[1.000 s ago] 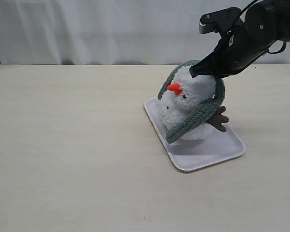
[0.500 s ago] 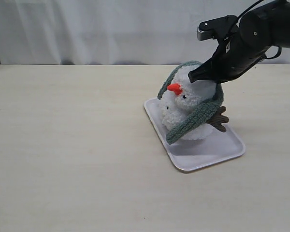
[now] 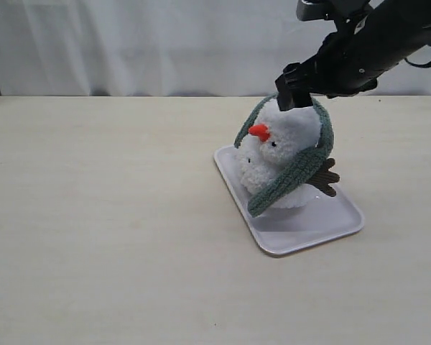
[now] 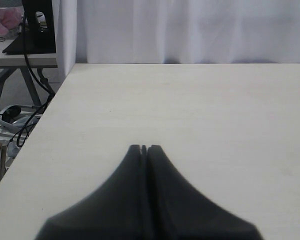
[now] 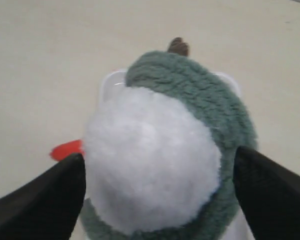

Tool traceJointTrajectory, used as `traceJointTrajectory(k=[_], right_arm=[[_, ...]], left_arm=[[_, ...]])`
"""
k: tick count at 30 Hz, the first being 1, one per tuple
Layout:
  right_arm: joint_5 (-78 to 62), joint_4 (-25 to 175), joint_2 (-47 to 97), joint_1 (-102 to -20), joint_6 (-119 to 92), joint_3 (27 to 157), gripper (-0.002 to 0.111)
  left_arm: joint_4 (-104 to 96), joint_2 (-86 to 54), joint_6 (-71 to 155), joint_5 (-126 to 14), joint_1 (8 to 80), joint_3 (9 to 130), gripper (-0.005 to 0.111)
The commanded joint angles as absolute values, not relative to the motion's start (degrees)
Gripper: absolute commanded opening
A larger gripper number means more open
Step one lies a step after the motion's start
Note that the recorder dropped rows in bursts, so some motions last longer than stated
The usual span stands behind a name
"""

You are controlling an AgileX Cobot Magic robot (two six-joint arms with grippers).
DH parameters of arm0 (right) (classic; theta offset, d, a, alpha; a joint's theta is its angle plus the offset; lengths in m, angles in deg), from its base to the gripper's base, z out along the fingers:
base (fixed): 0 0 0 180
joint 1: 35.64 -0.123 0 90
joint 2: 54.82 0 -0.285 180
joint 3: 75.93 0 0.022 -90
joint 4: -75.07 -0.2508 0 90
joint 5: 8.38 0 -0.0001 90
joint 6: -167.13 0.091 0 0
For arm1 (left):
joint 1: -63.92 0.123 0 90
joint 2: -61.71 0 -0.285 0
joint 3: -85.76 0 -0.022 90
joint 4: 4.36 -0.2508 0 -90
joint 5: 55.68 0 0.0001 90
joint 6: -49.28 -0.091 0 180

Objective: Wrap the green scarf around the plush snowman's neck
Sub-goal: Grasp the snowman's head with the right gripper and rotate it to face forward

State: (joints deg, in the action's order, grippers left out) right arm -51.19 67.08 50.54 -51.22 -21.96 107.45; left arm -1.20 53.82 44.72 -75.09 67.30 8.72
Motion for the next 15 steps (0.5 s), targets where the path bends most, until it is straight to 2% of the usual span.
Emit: traceJointTrajectory(k=[1,14,15], right_arm=[[-50.6,62.1,52.3,-51.1,-27.2,107.4,0.076],[-47.7,62.7,58.1,-51.1,-26.3,107.4,0.075],[-48.1,61.4,58.2,-51.1,-28.5,107.4,0.072]], left_arm=[[-1.3,53.9,44.9,-74.2,67.6,8.5,0.0],[-1.3,53.9,44.9,-74.2,67.6,8.5,0.0],[-1.3,53.9,44.9,-74.2,67.6,8.5,0.0]])
